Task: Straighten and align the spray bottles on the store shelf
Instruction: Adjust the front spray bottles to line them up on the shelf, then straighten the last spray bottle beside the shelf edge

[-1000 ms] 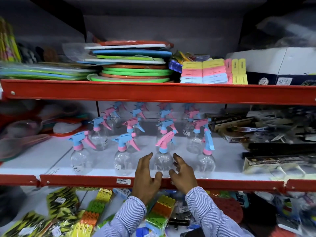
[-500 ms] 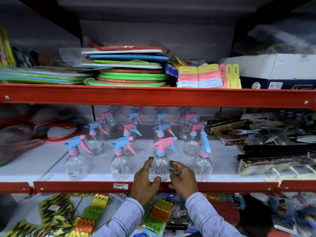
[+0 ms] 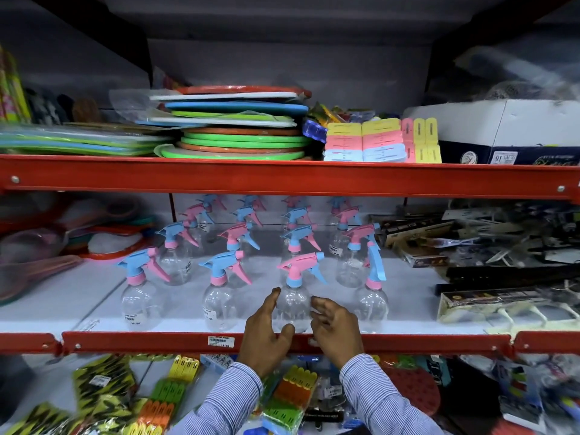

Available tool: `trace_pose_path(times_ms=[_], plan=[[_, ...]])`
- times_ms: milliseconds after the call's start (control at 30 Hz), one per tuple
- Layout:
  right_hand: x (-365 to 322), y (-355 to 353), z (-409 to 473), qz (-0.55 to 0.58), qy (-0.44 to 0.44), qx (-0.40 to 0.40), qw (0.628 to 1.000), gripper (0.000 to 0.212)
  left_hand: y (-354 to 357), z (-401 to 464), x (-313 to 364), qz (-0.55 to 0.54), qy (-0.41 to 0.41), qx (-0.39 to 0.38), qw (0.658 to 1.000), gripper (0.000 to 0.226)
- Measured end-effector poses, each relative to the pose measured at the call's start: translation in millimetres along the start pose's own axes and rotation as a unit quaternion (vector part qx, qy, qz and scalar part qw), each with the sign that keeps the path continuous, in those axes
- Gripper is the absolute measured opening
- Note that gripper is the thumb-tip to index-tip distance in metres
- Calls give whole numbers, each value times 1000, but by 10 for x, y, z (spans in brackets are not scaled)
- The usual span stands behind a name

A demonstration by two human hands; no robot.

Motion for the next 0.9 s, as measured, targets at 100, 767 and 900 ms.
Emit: trace_pose_path(times_ms=[100, 767, 900], plan=[[9, -14, -23, -2, -4, 3, 1000, 47, -9, -16, 0, 4, 10, 13, 1000, 73], [552, -1155, -165, -23, 0, 219, 975, 36, 1000, -136, 512, 10, 130, 9, 991, 62], [663, -1243, 99, -30, 23, 23, 999, 55, 1246, -101, 643, 11, 98, 38, 994, 58]])
Point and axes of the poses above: each hand's wrist, its own z-axis towards the middle knuckle, its own y-axis out of the palm, x = y × z, the point moved 1 cm from there along z, towards the middle knuckle, and after that the axes turned 4 degrees about -z, right-handed, at the moved point
